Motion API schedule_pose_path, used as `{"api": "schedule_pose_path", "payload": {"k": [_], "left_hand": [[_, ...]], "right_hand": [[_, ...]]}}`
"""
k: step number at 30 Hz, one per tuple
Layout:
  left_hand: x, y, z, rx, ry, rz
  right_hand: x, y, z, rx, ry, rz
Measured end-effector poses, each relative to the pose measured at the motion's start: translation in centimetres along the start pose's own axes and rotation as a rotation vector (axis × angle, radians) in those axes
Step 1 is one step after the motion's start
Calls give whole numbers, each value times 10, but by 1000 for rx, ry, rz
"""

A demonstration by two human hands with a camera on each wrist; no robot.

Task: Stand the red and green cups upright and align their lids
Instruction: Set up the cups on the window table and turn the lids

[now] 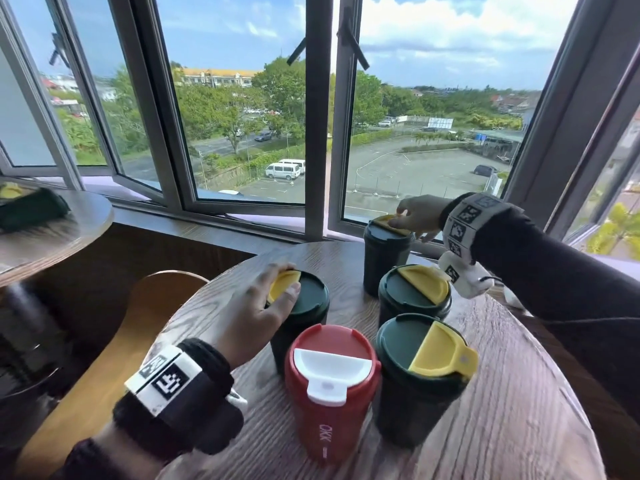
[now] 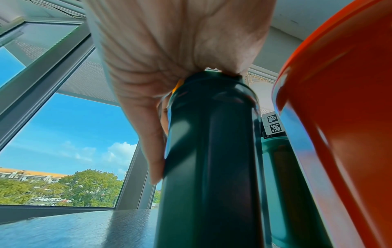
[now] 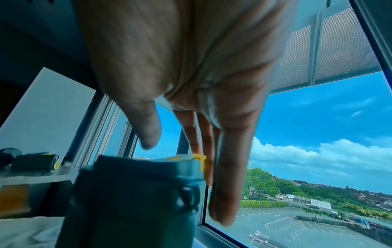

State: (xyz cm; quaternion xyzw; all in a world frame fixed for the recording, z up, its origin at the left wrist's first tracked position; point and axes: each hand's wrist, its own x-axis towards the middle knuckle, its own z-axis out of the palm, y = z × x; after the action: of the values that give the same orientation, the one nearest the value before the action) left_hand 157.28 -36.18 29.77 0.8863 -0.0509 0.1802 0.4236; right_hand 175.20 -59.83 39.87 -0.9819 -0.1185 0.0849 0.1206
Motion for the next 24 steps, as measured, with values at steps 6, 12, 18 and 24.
{"api": "schedule_pose_path", "payload": {"k": [6, 12, 18, 24], "left_hand": [[0, -1, 0, -13, -7, 5], [-1, 1, -1, 4, -1, 9], [-1, 0, -1, 10, -8, 3], [-1, 1, -2, 28, -11, 3]], "right_hand": [[7, 2, 4, -14, 10, -8], [6, -2, 4, 11, -19, -10], [3, -6, 4, -47, -89, -1], [2, -7, 4, -57, -31, -47]]}}
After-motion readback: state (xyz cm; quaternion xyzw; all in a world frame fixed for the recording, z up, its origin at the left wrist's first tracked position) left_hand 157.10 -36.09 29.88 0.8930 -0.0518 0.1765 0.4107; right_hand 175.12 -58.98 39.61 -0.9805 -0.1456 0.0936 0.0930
